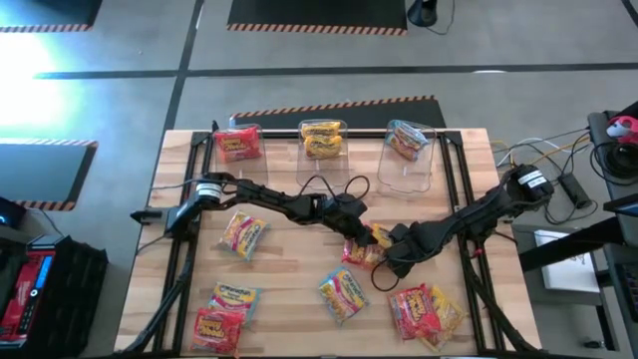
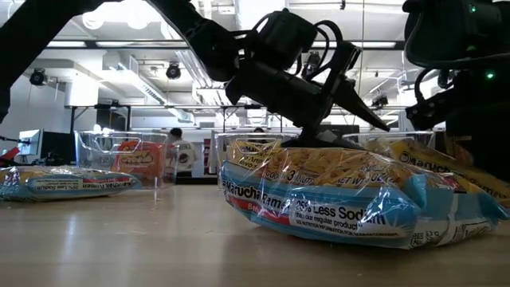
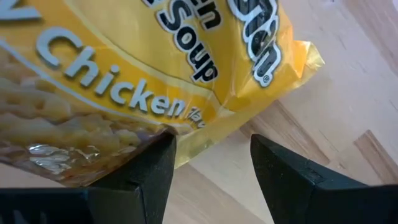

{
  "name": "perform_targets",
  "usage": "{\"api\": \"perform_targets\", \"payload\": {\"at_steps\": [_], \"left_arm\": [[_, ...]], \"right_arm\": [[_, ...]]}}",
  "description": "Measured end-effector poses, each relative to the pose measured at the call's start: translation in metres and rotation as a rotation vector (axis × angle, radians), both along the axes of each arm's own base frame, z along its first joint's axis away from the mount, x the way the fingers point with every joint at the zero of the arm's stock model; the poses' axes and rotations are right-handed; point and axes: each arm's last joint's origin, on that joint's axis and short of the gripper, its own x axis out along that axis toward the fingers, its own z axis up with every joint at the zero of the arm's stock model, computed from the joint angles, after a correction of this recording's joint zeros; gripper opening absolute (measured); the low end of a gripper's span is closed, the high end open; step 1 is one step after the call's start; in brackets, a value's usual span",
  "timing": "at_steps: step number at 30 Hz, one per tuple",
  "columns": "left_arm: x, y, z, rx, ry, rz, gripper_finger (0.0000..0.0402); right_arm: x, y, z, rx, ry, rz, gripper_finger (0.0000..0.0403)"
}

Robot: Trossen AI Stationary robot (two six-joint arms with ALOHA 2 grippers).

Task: Sort Maruchan noodles
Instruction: Put the yellow noodle pack into the middle transparent bin

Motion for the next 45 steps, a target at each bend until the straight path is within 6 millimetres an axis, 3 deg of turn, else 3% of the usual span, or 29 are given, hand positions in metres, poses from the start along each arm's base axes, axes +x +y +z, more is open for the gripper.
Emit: {"api": "perform_targets", "payload": {"at_steps": [19,29,36,40,45], "left_arm": [[-0.003,0.002,-0.006,0.001,0.073,0.043,0.0165],[-0.003,0.003,-0.006,0.007,0.069,0.040,0.0164],[-0.003,0.005,-0.005,0.018,0.063,0.037,0.0126],[-0.002,0.009,-0.003,0.012,0.057,0.026,0.0098],[-0.002,0.014,-0.003,0.018,0.055,0.031,0.0100]], "right_arm": [[0.013,0.001,-0.002,-0.004,-0.135,-0.017,0.0203],[0.019,-0.001,-0.001,-0.104,-0.224,-0.007,0.0203],[0.020,-0.001,0.001,-0.108,-0.250,0.012,0.0203],[0.017,-0.001,0.009,-0.082,-0.267,0.014,0.0203],[0.007,-0.005,0.035,-0.053,-0.340,0.006,0.0203]]}}
